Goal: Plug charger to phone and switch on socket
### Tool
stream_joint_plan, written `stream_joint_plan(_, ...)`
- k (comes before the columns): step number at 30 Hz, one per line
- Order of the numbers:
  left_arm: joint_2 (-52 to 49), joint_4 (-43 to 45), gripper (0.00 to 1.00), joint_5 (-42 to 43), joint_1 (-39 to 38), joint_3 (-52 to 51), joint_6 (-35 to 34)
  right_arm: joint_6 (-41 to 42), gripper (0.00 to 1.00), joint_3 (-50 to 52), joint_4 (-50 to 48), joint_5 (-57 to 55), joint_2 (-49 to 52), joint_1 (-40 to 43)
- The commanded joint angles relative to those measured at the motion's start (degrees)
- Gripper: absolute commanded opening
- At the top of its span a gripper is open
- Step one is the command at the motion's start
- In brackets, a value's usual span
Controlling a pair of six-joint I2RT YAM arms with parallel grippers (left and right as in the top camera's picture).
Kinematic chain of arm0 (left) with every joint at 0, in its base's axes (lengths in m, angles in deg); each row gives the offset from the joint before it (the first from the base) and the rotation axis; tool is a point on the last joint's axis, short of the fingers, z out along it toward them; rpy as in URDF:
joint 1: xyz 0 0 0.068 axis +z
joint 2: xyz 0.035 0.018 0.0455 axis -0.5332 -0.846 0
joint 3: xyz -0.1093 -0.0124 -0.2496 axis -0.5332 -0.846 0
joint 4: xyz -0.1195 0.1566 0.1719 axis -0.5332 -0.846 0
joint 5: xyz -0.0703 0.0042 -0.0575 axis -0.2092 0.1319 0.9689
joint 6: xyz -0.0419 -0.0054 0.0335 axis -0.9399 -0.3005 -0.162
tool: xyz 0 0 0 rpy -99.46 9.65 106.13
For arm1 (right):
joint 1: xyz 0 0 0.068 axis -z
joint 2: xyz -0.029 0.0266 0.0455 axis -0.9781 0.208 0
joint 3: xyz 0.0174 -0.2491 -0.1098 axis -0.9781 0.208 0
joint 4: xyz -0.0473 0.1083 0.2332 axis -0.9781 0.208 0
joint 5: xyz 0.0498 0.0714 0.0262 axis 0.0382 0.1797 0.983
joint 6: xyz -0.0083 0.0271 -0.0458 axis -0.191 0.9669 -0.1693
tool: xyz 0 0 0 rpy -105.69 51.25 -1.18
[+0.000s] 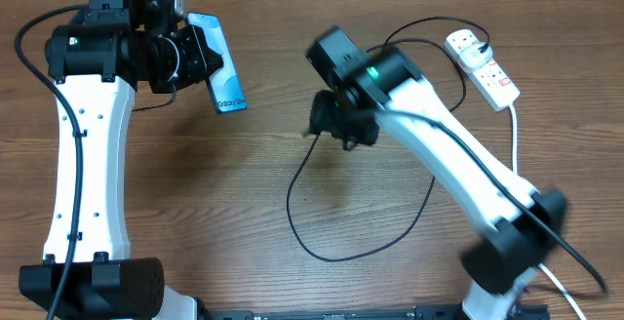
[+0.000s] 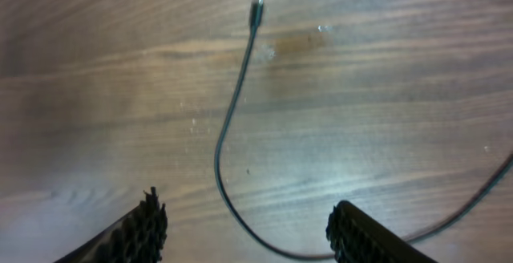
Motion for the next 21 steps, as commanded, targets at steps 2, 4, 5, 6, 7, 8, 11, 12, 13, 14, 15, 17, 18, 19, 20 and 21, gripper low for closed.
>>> stream_joint_plan(2, 0.57, -0.68, 0.04, -3.74, -0.07, 0.33, -0.55, -1.44, 0.65, -17.38, 5.38, -0.11, 10.40, 1.64)
stream_joint_plan(4, 0.57, -0.76, 0.04, -3.78, -0.07, 0.33, -0.52, -1.42, 0.65, -21.70, 6.40, -0.02, 14.67, 1.90)
stream_joint_plan(5, 0.57, -0.79, 0.04, -3.78, -0.07, 0.33, -0.52, -1.31, 0.65, -22.71, 6.40, -0.04, 16.76, 2.01)
stream_joint_plan(6, 0.57, -0.85, 0.04, -3.76, -0.07, 0.33, -0.55, -0.94, 0.64, -22.91, 6.10, -0.11, 17.97, 2.03)
stream_joint_plan(7, 0.57, -0.98, 0.04, -3.76, -0.07, 0.33, -0.55, 0.11, 0.61, -22.77, 5.73, -0.35, 19.69, 2.01)
stream_joint_plan(8, 0.57, -1.22, 0.04, -3.76, -0.07, 0.33, -0.52, 1.79, 0.57, -22.77, 5.79, -1.03, 21.18, 1.99)
stream_joint_plan(11, 0.55, -2.19, 0.04, -3.78, -0.07, 0.33, -0.50, 5.55, 0.51, -22.75, 5.81, -2.12, 24.92, 1.73)
stream_joint_plan(12, 0.57, -2.49, 0.04, -3.78, -0.07, 0.33, -0.46, 6.95, 0.50, -22.73, 5.79, -2.23, 26.05, 1.51)
stream_joint_plan(13, 0.57, -2.69, 0.04, -3.76, -0.07, 0.33, -0.31, 8.09, 0.51, -22.67, 5.77, -2.32, 26.95, 1.29)
stream_joint_plan(14, 0.55, -2.86, 0.04, -3.78, -0.07, 0.33, -0.31, 9.77, 0.50, -22.27, 5.66, -2.78, 27.91, 1.01)
stream_joint_plan(15, 0.55, -2.91, 0.04, -3.78, -0.07, 0.33, -0.31, 10.75, 0.51, -21.94, 5.57, -3.43, 28.52, 0.81)
stream_joint_plan(17, 0.55, -2.95, 0.04, -3.76, -0.07, 0.33, -0.31, 11.37, 0.53, -21.18, 5.27, -4.28, 29.57, 0.50)
stream_joint_plan(18, 0.57, -2.95, 0.04, -3.76, -0.07, 0.33, -0.31, 11.37, 0.57, -20.76, 5.05, -4.17, 30.16, 0.48)
stream_joint_plan(19, 0.57, -2.95, 0.04, -3.78, -0.07, 0.33, -0.31, 11.37, 0.58, -20.06, 4.57, -3.96, 30.40, 0.48)
stream_joint_plan(20, 0.55, -2.93, 0.04, -3.76, -0.07, 0.33, -0.31, 11.32, 0.58, -19.08, 3.56, -3.48, 30.75, 0.50)
stream_joint_plan(21, 0.55, -2.91, 0.04, -3.76, -0.07, 0.33, -0.31, 11.28, 0.57, -17.99, 2.47, -3.06, 30.82, 0.68)
